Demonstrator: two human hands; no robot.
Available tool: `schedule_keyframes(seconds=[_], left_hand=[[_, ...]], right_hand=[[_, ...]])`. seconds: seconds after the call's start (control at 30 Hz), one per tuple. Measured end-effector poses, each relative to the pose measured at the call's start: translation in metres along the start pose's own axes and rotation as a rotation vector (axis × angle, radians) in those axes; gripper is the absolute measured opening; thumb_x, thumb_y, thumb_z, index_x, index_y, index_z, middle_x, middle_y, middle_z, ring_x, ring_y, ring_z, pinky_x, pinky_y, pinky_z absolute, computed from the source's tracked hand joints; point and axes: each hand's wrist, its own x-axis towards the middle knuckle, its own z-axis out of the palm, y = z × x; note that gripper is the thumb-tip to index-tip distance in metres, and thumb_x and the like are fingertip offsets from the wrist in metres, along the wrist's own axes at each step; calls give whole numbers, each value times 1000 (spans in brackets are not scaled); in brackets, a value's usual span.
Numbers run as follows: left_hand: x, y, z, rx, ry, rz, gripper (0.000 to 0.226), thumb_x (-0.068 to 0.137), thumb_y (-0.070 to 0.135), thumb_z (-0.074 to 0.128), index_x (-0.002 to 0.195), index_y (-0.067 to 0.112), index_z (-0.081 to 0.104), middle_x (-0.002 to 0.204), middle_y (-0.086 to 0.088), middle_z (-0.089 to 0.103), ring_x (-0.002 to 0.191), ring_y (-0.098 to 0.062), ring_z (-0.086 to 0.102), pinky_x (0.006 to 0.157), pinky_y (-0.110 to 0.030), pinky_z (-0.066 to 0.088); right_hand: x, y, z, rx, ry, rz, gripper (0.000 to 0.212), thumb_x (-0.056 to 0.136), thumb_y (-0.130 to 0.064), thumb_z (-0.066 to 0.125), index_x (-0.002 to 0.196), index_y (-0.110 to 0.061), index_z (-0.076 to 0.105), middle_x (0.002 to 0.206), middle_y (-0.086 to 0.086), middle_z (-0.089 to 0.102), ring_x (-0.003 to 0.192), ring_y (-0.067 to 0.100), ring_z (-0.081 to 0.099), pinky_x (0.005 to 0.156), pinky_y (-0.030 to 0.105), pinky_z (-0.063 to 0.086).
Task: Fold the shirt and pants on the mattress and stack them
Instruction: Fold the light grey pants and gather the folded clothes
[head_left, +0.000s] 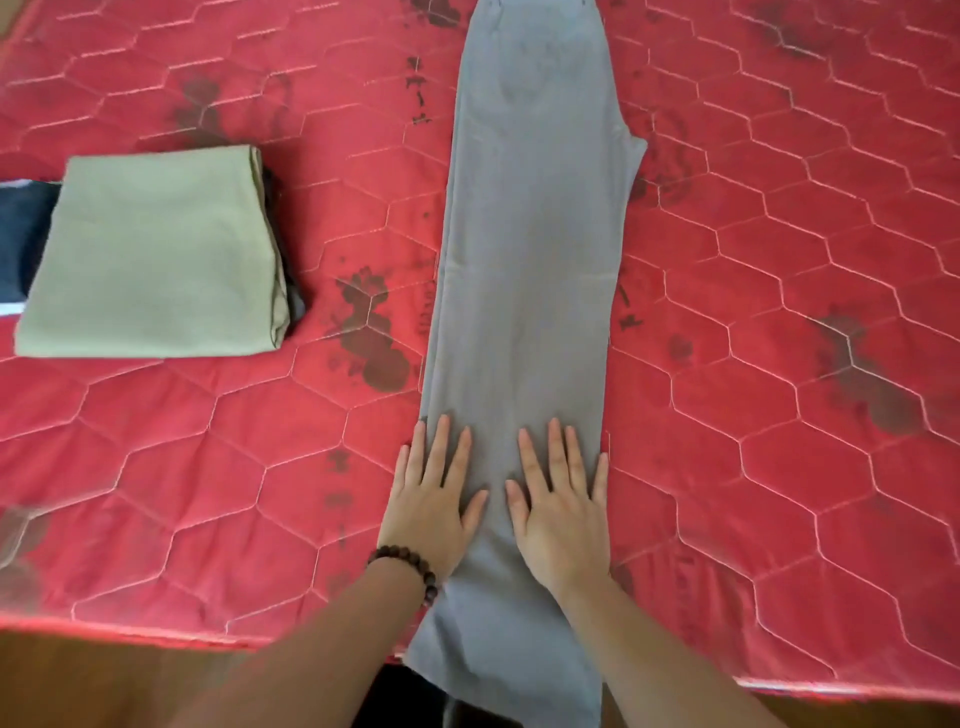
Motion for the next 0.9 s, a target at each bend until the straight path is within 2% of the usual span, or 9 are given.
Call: schedule_keyframes(seconds=[0.17, 0.3, 0.4, 0.47, 0.53, 0.6, 0.73, 0.8, 0.9], left_hand=[[-61, 21, 3, -420, 84, -108, 66, 93, 27, 56, 148, 6, 27, 160, -12, -5, 148, -30, 1, 120, -36, 10], [-81, 29, -5, -774, 114, -271, 79, 84, 15, 66, 149, 18, 21, 148, 1, 18, 124, -23, 44, 104, -23, 36], [-90, 32, -5, -802, 39, -260, 87, 81, 20, 68, 149, 27, 15, 138, 8, 28, 110, 3, 38, 90, -7, 34], [-98, 32, -4, -814, -11, -240, 86, 80, 23, 70, 147, 34, 18, 132, 14, 30, 105, 9, 37, 81, 3, 31], [-105, 32, -5, -799, -81, -202, 73, 80, 24, 69, 141, 36, 31, 125, 12, 42, 106, -1, 47, 82, -2, 34], [-112, 34, -8, -744, -97, -158, 52, 82, 24, 68, 130, 31, 48, 117, 6, 54, 108, -13, 55, 91, -18, 41], [-121, 34, -34, -702, 58, -147, 29, 84, 23, 68, 112, 25, 62, 97, 7, 57, 87, -13, 57, 82, -26, 45], [-121, 31, -50, -695, 162, -132, 23, 84, 20, 69, 106, 23, 65, 91, 9, 55, 77, -11, 54, 74, -22, 45], [-109, 31, -81, -737, 289, -120, 17, 84, 9, 69, 100, 17, 67, 96, 3, 61, 82, -10, 57, 75, -5, 37]], right_hand=[[-59, 9, -4, 103, -13, -32, 56, 97, -40, 45, 148, -20, 33, 157, 14, 21, 146, 30, 18, 116, 51, 23], [-88, 6, -8, 333, -9, 155, 73, 90, -34, 63, 151, -19, 26, 160, 13, 5, 146, 32, 16, 114, 41, 25], [-107, -5, -13, 434, 29, 298, 75, 86, -28, 69, 149, -20, 30, 156, 15, 22, 139, 33, 28, 110, 43, 33], [-117, -11, -16, 505, 41, 364, 75, 85, -26, 70, 149, -20, 31, 140, 15, 39, 126, 31, 42, 101, 39, 43], [-124, -15, -20, 600, -3, 449, 75, 88, -29, 66, 150, -27, 25, 124, 11, 46, 108, 27, 55, 86, 34, 47], [-131, -15, -26, 636, -43, 506, 72, 91, -31, 62, 151, -32, 22, 110, 8, 58, 96, 25, 61, 75, 32, 46], [-138, -10, -52, 497, -53, 461, 54, 95, -33, 55, 145, -29, 37, 66, 0, 58, 65, 22, 60, 61, 34, 47], [-133, -9, -72, 440, -18, 426, 44, 96, -32, 53, 139, -27, 47, 65, 3, 61, 65, 25, 60, 61, 36, 48], [-116, -8, -107, 277, 113, 340, 25, 98, -26, 50, 117, -20, 66, 71, 10, 68, 69, 33, 62, 56, 33, 40]])
